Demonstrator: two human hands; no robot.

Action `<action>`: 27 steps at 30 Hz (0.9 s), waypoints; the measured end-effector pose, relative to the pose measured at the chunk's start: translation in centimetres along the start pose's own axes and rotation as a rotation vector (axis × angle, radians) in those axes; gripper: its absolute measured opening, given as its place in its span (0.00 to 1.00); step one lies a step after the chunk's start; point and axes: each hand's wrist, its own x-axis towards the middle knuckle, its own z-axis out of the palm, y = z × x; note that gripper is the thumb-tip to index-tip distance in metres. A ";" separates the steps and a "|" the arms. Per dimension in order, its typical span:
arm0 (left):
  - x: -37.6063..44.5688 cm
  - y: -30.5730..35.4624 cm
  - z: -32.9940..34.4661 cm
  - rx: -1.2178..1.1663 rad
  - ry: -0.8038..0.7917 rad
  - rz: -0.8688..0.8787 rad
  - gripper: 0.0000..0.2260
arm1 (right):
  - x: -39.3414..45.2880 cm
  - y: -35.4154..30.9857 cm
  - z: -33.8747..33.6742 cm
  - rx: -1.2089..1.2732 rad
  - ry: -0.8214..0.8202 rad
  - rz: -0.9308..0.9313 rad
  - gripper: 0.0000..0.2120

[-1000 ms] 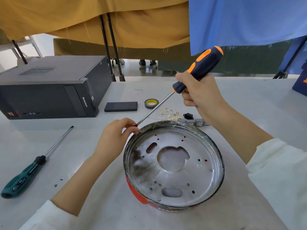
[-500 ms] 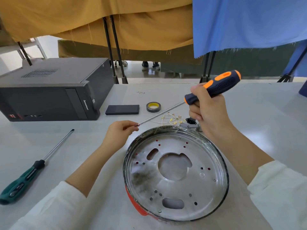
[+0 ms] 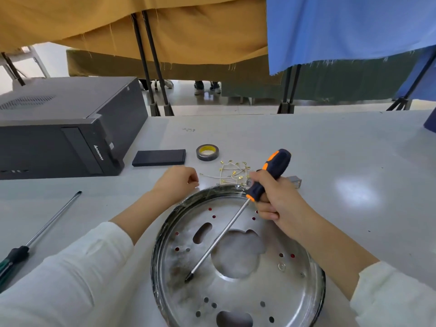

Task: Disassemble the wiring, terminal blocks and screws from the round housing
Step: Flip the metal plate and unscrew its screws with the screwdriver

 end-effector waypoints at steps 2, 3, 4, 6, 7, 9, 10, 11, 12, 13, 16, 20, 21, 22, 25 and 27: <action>0.1 0.1 0.2 -0.016 -0.006 -0.005 0.05 | 0.1 0.1 0.0 -0.028 -0.017 0.018 0.11; 0.2 0.1 0.4 -0.019 -0.009 -0.003 0.06 | 0.1 0.1 0.0 -0.035 -0.021 0.020 0.11; 0.3 0.2 0.5 -0.021 -0.013 0.001 0.06 | 0.2 0.0 0.0 -0.040 -0.025 0.022 0.11; 0.5 0.2 0.7 -0.042 -0.006 0.001 0.06 | 0.2 0.0 0.0 -0.047 -0.028 0.028 0.11; 0.6 0.2 0.8 -0.060 0.004 -0.002 0.06 | 0.2 0.0 0.0 -0.049 -0.029 0.030 0.12; 0.8 0.1 1.1 -0.088 0.028 -0.005 0.06 | 0.2 0.0 0.0 -0.051 -0.030 0.032 0.12; 0.9 0.0 1.2 -0.095 0.038 -0.003 0.05 | 0.2 0.0 0.0 -0.051 -0.030 0.032 0.12; 1.0 -0.1 1.3 -0.102 0.045 -0.003 0.05 | 0.2 0.0 0.0 -0.052 -0.032 0.030 0.12; 1.1 -0.2 1.4 -0.111 0.048 -0.004 0.05 | 0.3 0.0 0.0 -0.050 -0.033 0.029 0.12; 1.2 -0.3 1.5 -0.118 0.049 -0.006 0.04 | 0.3 0.0 0.0 -0.047 -0.034 0.029 0.12; 1.1 -0.3 1.5 -0.131 0.047 -0.014 0.06 | 0.3 0.0 0.0 -0.044 -0.036 0.028 0.12; 0.3 -0.2 1.0 -0.116 0.071 -0.029 0.11 | 0.2 -0.1 0.0 -0.035 -0.027 0.008 0.11; -0.1 0.0 0.7 -0.120 0.083 -0.022 0.10 | 0.1 -0.2 0.0 -0.027 -0.017 -0.007 0.11; -0.6 0.2 0.4 -0.161 0.084 -0.018 0.09 | 0.0 -0.3 0.0 -0.017 -0.007 -0.024 0.10; -2.6 1.4 -1.4 -0.537 -0.063 -0.051 0.09 | -0.5 -0.8 0.2 0.000 0.002 -0.083 0.10; -4.0 2.2 -2.6 -0.696 -0.202 -0.071 0.13 | -1.1 -1.3 0.5 -0.025 0.012 -0.126 0.10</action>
